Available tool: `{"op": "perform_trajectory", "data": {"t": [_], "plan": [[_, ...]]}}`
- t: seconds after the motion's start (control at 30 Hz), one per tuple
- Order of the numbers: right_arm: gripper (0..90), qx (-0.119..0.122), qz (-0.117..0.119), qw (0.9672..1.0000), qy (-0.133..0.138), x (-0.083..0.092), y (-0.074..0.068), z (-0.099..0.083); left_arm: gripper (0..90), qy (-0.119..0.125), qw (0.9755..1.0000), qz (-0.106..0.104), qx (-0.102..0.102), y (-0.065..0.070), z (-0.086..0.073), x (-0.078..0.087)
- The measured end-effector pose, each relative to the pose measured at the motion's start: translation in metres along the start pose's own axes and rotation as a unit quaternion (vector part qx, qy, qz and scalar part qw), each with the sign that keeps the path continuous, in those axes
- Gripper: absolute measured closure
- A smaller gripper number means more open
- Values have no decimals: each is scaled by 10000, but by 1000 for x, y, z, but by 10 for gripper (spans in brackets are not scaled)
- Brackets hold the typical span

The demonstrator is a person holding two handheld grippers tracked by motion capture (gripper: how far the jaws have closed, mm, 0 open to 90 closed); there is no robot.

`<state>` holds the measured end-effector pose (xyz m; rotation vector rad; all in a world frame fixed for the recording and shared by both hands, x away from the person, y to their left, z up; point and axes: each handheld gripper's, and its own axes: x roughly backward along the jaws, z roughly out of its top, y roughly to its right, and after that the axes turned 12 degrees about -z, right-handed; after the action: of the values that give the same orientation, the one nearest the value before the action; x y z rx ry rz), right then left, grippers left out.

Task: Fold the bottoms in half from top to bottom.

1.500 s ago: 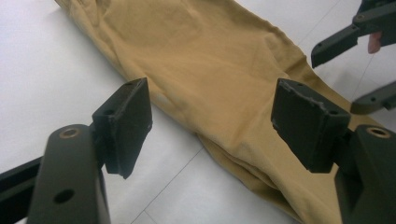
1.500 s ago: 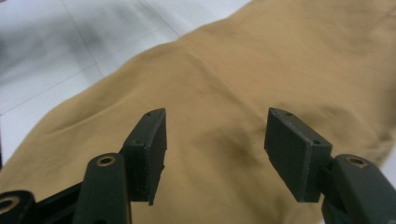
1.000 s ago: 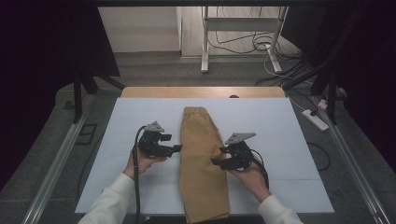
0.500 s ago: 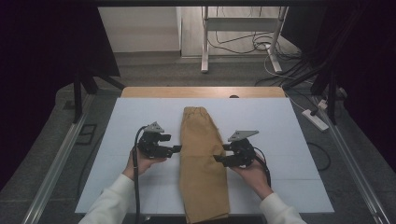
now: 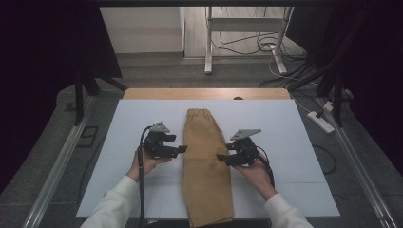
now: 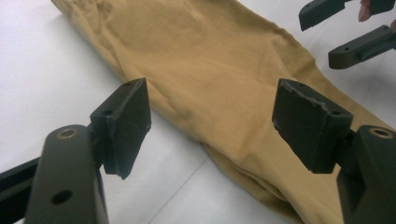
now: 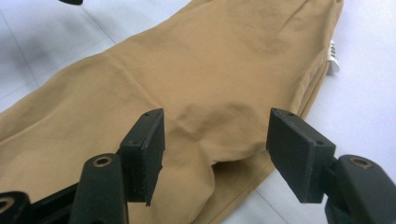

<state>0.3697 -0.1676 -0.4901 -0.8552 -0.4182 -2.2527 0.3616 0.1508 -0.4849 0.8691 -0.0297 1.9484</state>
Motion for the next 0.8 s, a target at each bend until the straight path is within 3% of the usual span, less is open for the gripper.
{"op": "perform_trajectory", "data": {"t": [0.5,0.8], "plan": [[371,-136,-114,9998,-120,-15,16,13,275,-3,9999,9,143,-21,13,-12],[371,-161,-110,9997,-131,-22,23,16,274,-27,9994,121,337,-34,10,-14]]}}
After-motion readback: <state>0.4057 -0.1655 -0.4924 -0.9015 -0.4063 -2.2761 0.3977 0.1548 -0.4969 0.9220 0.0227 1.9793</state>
